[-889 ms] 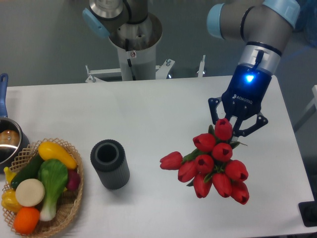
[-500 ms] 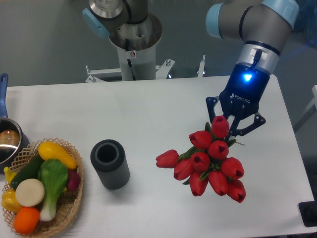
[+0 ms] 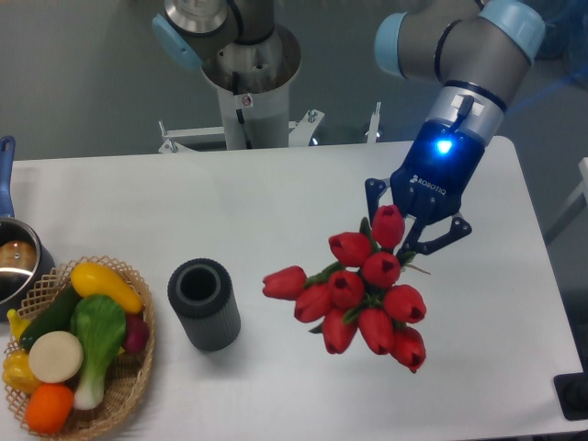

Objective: Insert the flowers into the vase
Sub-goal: 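Carry the red tulip bunch with the gripper toward the grey vase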

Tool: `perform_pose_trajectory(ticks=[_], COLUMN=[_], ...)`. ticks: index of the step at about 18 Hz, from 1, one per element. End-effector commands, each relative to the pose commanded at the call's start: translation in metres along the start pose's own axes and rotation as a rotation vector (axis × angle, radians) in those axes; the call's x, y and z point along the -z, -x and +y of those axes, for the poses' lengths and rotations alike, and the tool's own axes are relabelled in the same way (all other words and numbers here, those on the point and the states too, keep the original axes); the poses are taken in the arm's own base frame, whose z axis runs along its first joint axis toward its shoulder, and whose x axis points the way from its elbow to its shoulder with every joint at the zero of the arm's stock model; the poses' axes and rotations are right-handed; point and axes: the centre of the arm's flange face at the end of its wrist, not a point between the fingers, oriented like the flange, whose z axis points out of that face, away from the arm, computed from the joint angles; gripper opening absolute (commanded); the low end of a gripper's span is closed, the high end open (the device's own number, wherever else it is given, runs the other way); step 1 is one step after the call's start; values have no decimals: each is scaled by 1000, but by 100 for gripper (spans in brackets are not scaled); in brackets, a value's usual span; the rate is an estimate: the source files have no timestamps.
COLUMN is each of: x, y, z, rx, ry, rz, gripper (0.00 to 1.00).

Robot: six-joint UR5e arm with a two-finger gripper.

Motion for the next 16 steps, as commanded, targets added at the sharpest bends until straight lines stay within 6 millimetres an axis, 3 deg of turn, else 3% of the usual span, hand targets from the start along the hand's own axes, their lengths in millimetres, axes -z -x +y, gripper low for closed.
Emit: perform_pose_trajectory(ticks=[8, 13, 16], x=[-39, -48, -51], y=[-32, -59, -78], z=[2, 35, 52], rx=[21, 6, 20], ry=[-169, -392, -426], rz=[167, 272, 285], gripper=[11, 11, 11])
